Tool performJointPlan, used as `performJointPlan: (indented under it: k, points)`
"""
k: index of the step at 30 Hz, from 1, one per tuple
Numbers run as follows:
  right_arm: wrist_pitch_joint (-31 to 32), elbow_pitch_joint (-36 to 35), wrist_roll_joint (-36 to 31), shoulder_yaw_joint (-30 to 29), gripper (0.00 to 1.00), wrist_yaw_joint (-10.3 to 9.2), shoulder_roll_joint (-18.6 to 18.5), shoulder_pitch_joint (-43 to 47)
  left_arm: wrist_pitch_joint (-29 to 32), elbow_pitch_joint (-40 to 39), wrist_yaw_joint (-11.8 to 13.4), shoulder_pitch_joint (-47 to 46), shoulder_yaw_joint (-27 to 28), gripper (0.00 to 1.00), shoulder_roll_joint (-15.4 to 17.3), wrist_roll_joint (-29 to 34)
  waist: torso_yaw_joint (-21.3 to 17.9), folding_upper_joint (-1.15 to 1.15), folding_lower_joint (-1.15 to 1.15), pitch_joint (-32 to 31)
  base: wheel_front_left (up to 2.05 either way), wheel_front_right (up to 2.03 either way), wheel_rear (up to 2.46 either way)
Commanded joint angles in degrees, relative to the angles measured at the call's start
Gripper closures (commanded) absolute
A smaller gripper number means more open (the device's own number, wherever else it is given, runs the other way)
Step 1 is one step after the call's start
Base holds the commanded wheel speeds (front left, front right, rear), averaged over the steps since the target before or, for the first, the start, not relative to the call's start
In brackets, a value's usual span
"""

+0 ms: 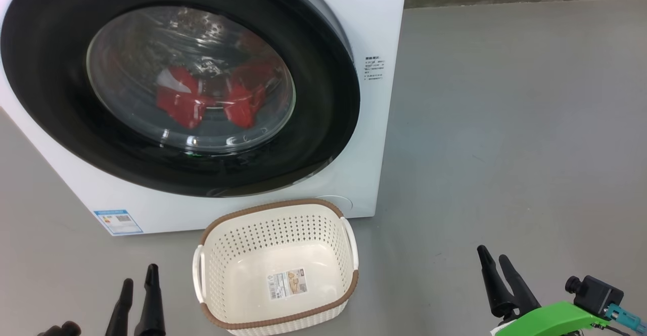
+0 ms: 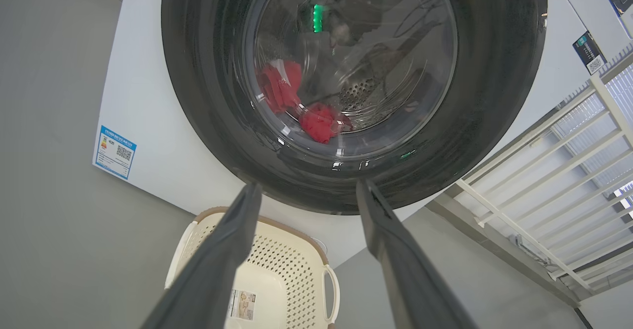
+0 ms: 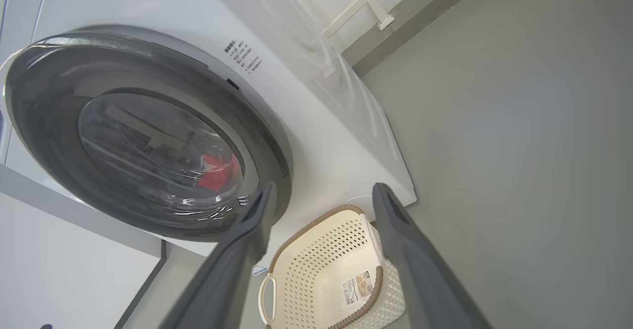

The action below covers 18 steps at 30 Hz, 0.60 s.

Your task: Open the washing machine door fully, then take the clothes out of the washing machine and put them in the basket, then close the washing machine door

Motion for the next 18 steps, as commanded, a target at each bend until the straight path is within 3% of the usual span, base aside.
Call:
performJointPlan:
  k: [1,18]
  points:
    - [-0.8,-1.9,-2.1,1.1,0.00,0.05,-0.7,-2.0,-0.7,-2.0,-0.1,-0.3,0.9,0.00,1.1,1.8,0.0,0.00,0.00,0.0,0.00,0.00,0.00]
    - [-3.8,-3.3,-13.1,3.0,0.00,0.07,-1.2,-1.4,-3.8,-4.2,-0.1,1.0,0.1,0.00,1.4,13.6,0.2,0.00,0.00,-0.2,0.00,0.00,0.00]
